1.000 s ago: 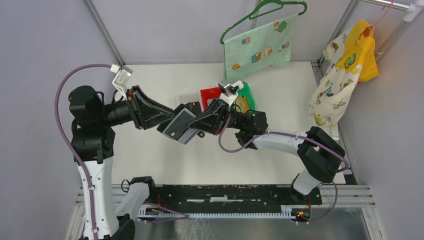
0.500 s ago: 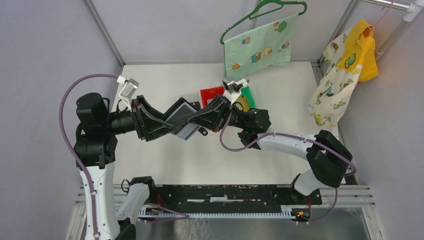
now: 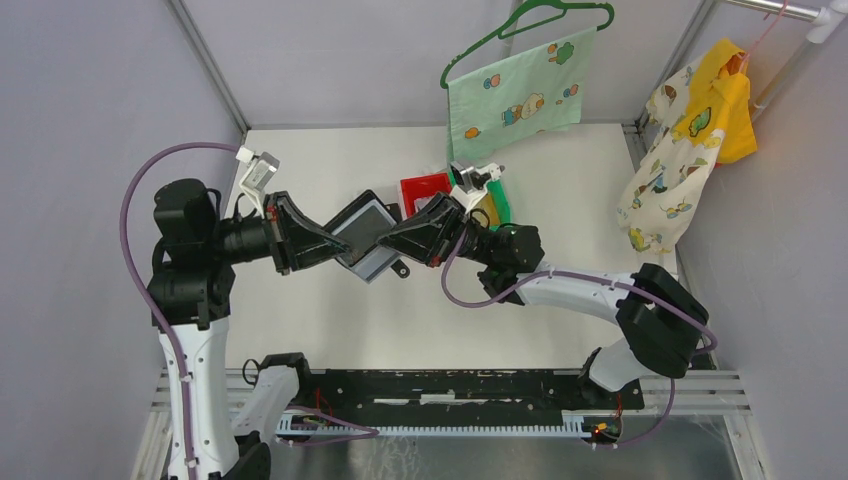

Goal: Take the credit cards out of the card holder
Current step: Remove the credit card from the card holder.

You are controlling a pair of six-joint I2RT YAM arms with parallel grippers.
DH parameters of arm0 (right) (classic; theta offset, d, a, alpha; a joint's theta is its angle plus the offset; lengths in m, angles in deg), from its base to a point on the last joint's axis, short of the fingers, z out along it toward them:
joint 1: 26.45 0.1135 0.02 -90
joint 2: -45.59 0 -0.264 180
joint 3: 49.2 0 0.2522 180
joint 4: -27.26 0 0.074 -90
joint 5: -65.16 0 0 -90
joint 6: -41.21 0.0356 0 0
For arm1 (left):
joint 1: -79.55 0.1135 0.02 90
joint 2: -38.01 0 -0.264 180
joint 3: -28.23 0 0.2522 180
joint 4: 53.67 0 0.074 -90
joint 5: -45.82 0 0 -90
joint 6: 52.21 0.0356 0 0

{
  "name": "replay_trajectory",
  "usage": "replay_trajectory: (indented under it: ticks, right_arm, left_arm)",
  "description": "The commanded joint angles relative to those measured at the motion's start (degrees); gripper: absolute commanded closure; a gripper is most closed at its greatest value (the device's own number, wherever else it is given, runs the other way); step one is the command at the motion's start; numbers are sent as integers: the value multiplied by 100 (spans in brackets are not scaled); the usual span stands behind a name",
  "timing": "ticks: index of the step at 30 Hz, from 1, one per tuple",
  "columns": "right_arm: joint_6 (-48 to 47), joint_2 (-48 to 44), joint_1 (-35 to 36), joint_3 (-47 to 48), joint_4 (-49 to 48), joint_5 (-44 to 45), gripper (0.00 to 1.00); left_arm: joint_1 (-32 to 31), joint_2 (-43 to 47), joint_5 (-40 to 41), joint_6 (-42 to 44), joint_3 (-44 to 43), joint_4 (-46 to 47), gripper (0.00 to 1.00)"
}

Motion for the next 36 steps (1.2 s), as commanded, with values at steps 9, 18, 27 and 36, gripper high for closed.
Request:
replay_trajectory:
  ticks: [9, 18, 27, 36]
  right_arm:
    - [566, 335, 413, 105, -788, 580, 54]
    - [661, 487, 403, 238, -806, 949, 50]
    - [746, 455, 334, 476, -914, 867, 54]
    - [801, 443, 266, 518, -825, 812, 72]
  left_arm:
    - [12, 36, 23, -1233, -35, 1272, 98]
    - [10, 145, -96, -1293, 23, 1303, 98]
    - [10, 238, -126, -1125, 103, 1217, 98]
    - [4, 245, -56, -210, 71, 435, 98]
